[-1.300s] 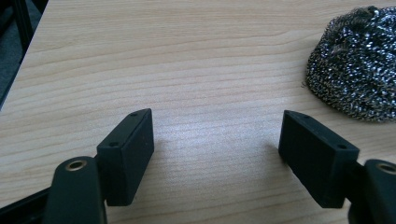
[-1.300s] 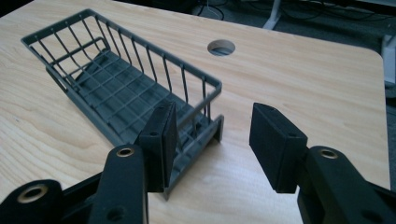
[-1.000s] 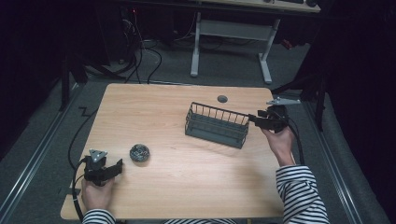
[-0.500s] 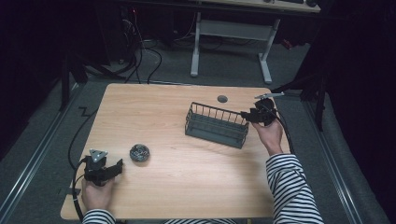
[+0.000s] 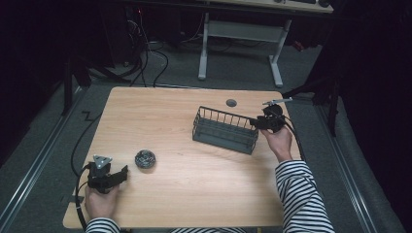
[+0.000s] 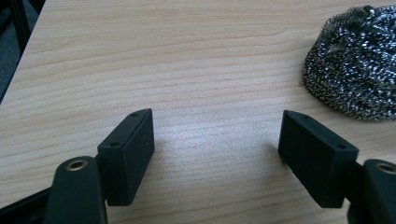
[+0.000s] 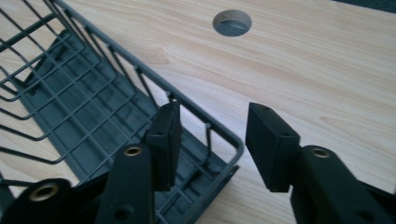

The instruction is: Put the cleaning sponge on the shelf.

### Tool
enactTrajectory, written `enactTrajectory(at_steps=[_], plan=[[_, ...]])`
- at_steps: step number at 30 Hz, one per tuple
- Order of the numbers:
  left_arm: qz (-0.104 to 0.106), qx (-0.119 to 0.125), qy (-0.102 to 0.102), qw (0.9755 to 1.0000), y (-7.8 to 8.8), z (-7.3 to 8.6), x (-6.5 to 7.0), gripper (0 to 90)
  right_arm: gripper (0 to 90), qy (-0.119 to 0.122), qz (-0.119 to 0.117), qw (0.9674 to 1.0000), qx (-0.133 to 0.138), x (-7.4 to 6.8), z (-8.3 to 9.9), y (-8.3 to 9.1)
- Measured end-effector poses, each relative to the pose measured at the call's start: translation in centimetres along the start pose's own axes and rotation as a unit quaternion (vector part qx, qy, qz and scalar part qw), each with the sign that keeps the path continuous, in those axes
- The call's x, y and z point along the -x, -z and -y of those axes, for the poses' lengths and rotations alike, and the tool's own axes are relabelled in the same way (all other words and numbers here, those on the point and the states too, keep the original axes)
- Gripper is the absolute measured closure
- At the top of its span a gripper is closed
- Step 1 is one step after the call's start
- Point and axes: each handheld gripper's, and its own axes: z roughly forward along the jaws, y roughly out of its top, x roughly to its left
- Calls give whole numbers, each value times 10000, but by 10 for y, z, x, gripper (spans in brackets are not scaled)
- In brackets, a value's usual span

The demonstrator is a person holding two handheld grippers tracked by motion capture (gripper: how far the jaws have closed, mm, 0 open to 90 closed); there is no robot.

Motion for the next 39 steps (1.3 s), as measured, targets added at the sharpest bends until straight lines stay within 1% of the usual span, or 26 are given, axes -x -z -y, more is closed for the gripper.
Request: enactTrajectory(at_steps=[1, 2, 3, 5, 6, 7, 8, 9, 10, 11, 12, 13, 14, 15, 16, 17, 19, 21, 22, 25, 27, 29, 31, 32, 37, 39], plan=[[4, 0, -4, 10000, 0, 0, 0, 273, 596, -10, -65, 10000, 12, -3, 2, -1], [4, 0, -4, 10000, 0, 0, 0, 273, 596, -10, -65, 10000, 12, -3, 2, -1], [7, 1, -5, 10000, 0, 0, 0, 273, 615, 37, -24, 10000, 40, -5, 3, -1], [5, 11, -8, 10000, 0, 0, 0, 273, 640, -4, -98, 9999, 42, -6, 5, 0], [5, 11, -8, 10000, 0, 0, 0, 273, 640, -4, -98, 9999, 42, -6, 5, 0], [8, 10, -11, 10000, 0, 0, 0, 273, 649, -2, -91, 10000, -4, -10, 6, 2], [8, 10, -11, 10000, 0, 0, 0, 273, 649, -2, -91, 10000, -4, -10, 6, 2], [13, 11, -15, 10000, 0, 0, 0, 273, 660, -23, -105, 9999, -48, -15, 7, 4], [13, 11, -15, 10000, 0, 0, 0, 273, 660, -23, -105, 9999, -48, -15, 7, 4], [15, 10, -19, 10000, 0, 0, 0, 273, 668, 1, -174, 9998, -62, -21, 8, 5], [15, 10, -19, 10000, 0, 0, 0, 273, 668, 1, -174, 9998, -62, -21, 8, 5], [21, 6, -31, 10000, 0, 0, 1, 273, 668, 113, -174, 9997, -84, -30, 9, 6], [21, 6, -31, 10000, 0, 0, 1, 272, 668, 113, -174, 9997, -84, -30, 9, 6], [31, 1, -54, 10000, 0, 0, 1, 273, 671, 183, -216, 9996, -90, -38, 10, 6], [31, 1, -54, 10000, 0, 0, 1, 273, 671, 183, -216, 9996, -90, -38, 10, 6], [33, 1, -53, 10000, 0, 0, 1, 272, 672, 236, -252, 9994, -83, -47, 11, 5], [35, 1, -56, 10000, 0, 0, 1, 273, 672, 248, -262, 9993, -97, -49, 11, 5], [39, -2, -60, 10000, 0, 0, 1, 273, 675, 317, -336, 9989, -98, -59, 12, 5], [39, -2, -60, 10000, 0, 0, 1, 273, 675, 317, -336, 9989, -98, -59, 12, 5], [46, -2, -60, 10000, 0, 0, 1, 273, 674, 374, -396, 9985, -79, -66, 14, 5], [47, -2, -59, 10000, 0, 0, 1, 272, 674, 383, -432, 9983, -46, -69, 15, 6], [53, -1, -61, 10000, 0, 0, 1, 273, 673, 332, -457, 9984, -21, -71, 18, 7], [54, 0, -64, 10000, 0, 0, 1, 273, 673, 350, -468, 9983, 32, -71, 19, 7], [55, 0, -64, 10000, 0, 0, 1, 272, 672, 298, -505, 9983, 56, -70, 20, 7], [55, -1, -64, 10000, 0, 0, 1, 272, 672, 330, -494, 9982, 50, -74, 21, 8], [56, -1, -65, 10000, 0, 0, 1, 272, 672, 366, -510, 9980, 5, -77, 22, 9]])
